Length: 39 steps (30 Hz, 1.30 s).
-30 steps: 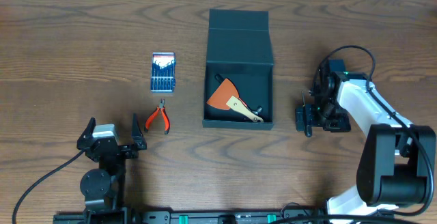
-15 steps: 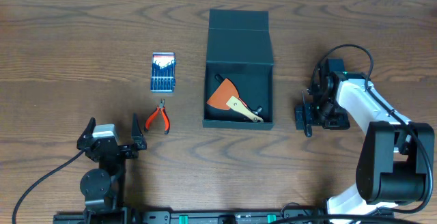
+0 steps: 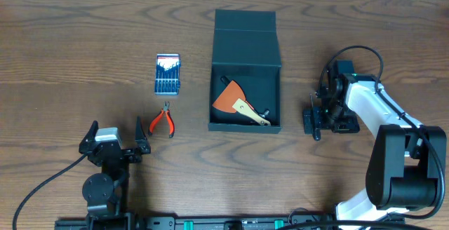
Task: Pack container
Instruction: 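Lower the right gripper around the screwdriver's black handle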
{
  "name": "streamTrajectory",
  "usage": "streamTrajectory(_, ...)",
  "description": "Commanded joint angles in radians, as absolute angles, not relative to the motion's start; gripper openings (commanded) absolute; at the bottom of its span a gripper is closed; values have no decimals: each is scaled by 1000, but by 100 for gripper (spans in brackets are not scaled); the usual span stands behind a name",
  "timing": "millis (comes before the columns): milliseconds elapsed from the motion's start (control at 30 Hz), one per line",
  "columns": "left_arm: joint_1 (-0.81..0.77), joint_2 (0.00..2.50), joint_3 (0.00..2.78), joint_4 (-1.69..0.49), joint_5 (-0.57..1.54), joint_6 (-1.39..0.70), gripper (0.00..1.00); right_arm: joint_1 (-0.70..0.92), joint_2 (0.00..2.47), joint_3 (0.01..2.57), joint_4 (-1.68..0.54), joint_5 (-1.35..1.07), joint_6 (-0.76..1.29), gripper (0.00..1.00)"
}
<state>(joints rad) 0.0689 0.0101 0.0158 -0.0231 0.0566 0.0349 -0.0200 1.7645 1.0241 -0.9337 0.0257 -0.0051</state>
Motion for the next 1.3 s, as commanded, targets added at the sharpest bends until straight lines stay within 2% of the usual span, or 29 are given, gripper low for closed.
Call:
streamTrajectory(0,64,4,4,-63,68,52,98,-27,1769,1027,-935,26,-16,99)
streamTrajectory(967,64,4,4,-63,68,52,98,-25,1900,1027,-939,48,-13,99)
streamTrajectory(1133,64,4,4,-63,68,52,99,-25,1900,1027,-947,48,-12,90)
streamTrajectory(1267,64,4,4,-63,68,52,98,-25,1900,1027,-954,47,-13,73)
